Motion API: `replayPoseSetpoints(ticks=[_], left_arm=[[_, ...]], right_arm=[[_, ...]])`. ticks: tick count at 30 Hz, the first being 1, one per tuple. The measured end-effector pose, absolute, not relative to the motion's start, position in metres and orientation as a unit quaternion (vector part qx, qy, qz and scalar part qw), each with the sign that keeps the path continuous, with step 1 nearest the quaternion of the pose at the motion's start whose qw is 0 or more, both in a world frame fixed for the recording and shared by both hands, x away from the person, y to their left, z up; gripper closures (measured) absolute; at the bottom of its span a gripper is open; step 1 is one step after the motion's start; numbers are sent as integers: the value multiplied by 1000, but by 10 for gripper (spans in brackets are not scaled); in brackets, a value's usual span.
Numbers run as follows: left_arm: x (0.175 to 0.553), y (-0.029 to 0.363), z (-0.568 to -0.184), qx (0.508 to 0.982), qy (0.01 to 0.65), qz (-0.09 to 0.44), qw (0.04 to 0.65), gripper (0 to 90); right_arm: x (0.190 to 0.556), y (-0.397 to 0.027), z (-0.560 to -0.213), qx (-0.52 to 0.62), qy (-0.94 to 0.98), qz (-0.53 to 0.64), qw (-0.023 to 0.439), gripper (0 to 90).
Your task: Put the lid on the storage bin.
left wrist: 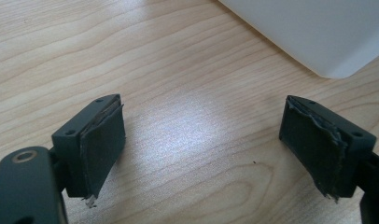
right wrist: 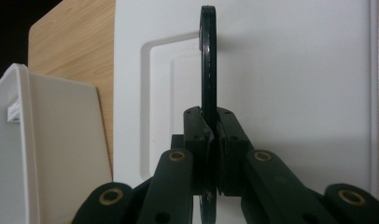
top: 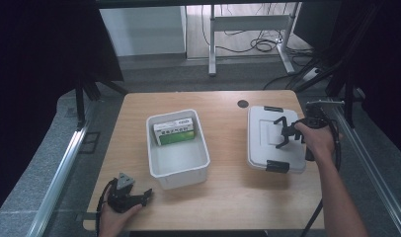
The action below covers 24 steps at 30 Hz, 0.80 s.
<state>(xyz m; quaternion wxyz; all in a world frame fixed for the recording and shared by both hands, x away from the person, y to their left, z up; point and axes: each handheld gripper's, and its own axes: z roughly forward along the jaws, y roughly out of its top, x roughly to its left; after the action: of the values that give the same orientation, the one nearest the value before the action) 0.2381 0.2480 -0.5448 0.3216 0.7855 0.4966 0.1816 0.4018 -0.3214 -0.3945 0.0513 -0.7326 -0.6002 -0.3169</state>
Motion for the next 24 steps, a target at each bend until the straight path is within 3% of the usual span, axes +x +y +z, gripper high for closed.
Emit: replayPoseSetpoints(ticks=[24], left_arm=[[238,248,-545,785,497,182,321,145]], right_arm=[[379,-312,-366,-702,-614,-354,61,846]])
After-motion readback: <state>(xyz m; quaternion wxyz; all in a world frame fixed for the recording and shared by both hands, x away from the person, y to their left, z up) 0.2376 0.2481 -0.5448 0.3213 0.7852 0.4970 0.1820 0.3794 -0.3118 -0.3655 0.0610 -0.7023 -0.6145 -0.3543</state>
